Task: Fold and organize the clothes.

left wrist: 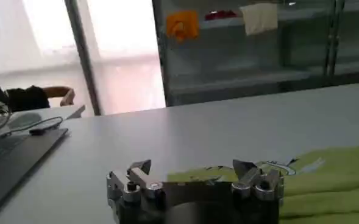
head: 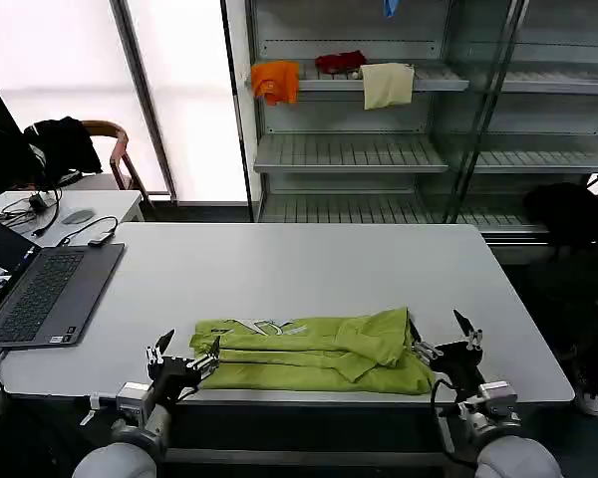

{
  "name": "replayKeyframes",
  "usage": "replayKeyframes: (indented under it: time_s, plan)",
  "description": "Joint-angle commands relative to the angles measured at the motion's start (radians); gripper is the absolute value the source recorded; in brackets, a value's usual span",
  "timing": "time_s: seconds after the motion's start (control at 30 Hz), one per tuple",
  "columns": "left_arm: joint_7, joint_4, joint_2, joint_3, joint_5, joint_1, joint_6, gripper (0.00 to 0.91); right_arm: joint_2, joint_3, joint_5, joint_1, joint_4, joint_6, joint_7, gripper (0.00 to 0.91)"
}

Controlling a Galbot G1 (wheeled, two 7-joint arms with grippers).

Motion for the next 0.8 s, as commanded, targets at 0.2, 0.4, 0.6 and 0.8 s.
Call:
replayKeyframes:
  time_s: [0.2, 0.4, 0.6, 0.8]
  plan:
    - [-0.015, 0.169, -0.215, 0.025, -0.022, -0.027, -0.125, 0.907, 0.016, 0.23, 0.079, -0.193, -0.091, 0.326, -0.142, 0.907]
    - [-0.035, 0.209, -0.235, 0.019, -0.07, -0.094, -0.095, 0.907, 0.015, 0.24, 0.085, -0.203, -0.087, 0.332, -0.144, 0.907]
    - [-0.049, 0.238, -0.233, 0.01, -0.105, -0.121, -0.078, 0.907, 0.016, 0.237, 0.086, -0.199, -0.087, 0.333, -0.146, 0.907]
    - [-0.063, 0.241, -0.239, 0.023, -0.123, -0.126, -0.05, 0.282, 0.015, 0.233, 0.086, -0.183, -0.085, 0.326, -0.146, 0.907]
